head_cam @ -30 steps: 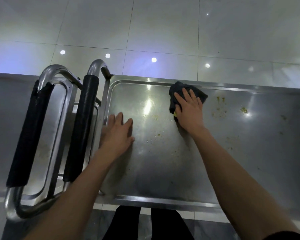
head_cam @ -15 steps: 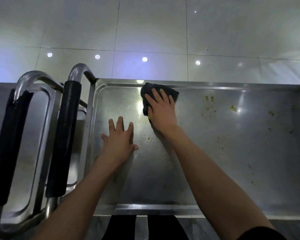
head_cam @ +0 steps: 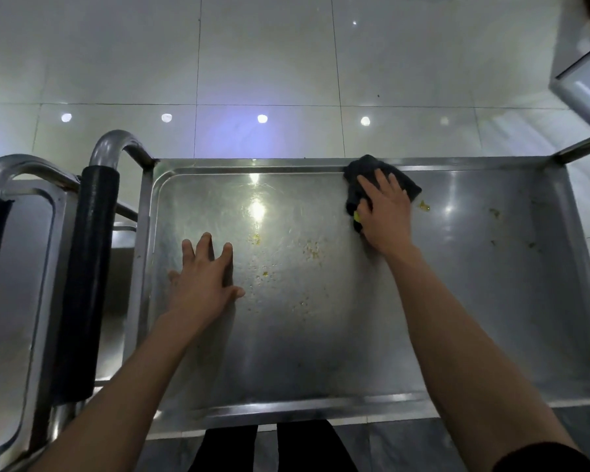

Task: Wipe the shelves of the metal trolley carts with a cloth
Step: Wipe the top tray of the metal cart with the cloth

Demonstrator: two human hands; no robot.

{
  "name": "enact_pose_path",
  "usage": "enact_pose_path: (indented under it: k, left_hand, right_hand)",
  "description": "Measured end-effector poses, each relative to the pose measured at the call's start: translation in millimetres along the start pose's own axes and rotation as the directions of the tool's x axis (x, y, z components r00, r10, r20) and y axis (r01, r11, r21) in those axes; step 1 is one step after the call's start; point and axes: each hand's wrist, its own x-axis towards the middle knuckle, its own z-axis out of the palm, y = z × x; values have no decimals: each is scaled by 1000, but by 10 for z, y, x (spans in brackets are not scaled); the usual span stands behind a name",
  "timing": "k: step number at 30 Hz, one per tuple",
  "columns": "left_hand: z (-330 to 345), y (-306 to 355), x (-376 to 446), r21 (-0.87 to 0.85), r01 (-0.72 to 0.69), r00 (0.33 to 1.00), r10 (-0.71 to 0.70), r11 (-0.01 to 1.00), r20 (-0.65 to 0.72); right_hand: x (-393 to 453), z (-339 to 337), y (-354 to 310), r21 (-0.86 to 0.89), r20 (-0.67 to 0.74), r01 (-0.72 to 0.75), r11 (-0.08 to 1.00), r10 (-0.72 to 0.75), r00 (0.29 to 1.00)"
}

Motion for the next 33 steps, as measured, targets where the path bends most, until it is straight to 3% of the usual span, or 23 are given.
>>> enact_pose_path:
  k: [5, 14, 20, 27, 33]
  left_hand:
    - [5, -23, -19, 33, -10, 1000, 10, 999, -18]
    - [-24, -147, -72, 30, -62, 997, 64, 998, -50]
    - [65, -415, -385, -133, 168, 973, -186, 977, -139]
    - [136, -407, -442, -124, 178, 980, -187, 976, -66]
    - [249, -470, -517, -155, 178, 965, -203, 972, -165]
  right_hand:
    - [12, -16, 145, 5, -17, -49, 999, 49, 999]
    - [-326, 334, -876, -17, 29, 90, 996, -89, 996]
    - [-436, 511, -1442, -19, 41, 160, 987, -159, 986]
    - [-679, 721, -2301, 29, 126, 311, 950, -313, 941]
    - [-746, 890, -2927, 223, 202, 394, 892, -437, 876]
